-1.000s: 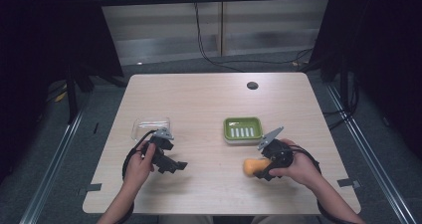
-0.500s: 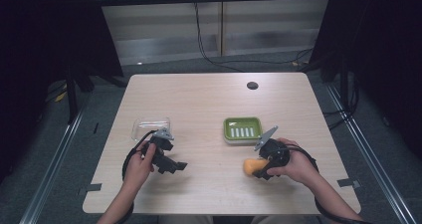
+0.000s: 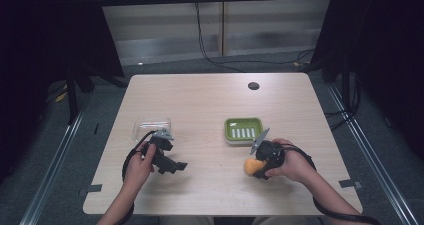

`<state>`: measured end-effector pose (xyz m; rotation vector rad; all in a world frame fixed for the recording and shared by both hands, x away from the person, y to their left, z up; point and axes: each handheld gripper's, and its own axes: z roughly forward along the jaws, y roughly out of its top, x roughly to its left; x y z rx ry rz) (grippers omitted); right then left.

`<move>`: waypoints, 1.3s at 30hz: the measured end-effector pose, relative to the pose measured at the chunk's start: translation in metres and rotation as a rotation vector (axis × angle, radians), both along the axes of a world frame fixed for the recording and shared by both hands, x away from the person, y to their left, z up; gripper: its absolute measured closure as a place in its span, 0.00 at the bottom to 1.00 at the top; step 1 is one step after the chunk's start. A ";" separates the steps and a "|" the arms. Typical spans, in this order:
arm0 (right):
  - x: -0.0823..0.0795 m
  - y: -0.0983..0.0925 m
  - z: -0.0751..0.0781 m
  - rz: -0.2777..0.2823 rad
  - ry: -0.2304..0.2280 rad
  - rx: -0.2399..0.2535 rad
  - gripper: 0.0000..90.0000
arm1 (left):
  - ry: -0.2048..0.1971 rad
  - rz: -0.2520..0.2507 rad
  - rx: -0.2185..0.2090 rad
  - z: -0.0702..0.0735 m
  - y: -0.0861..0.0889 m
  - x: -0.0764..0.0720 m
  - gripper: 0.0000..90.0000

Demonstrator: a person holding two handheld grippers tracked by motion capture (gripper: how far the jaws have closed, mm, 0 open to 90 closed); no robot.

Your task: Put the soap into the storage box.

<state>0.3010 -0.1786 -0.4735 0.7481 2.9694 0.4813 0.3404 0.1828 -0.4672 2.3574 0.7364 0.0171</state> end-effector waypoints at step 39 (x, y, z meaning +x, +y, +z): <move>0.030 0.001 0.043 0.088 0.070 -0.036 0.56 | -0.010 0.003 -0.005 0.000 0.001 0.000 0.04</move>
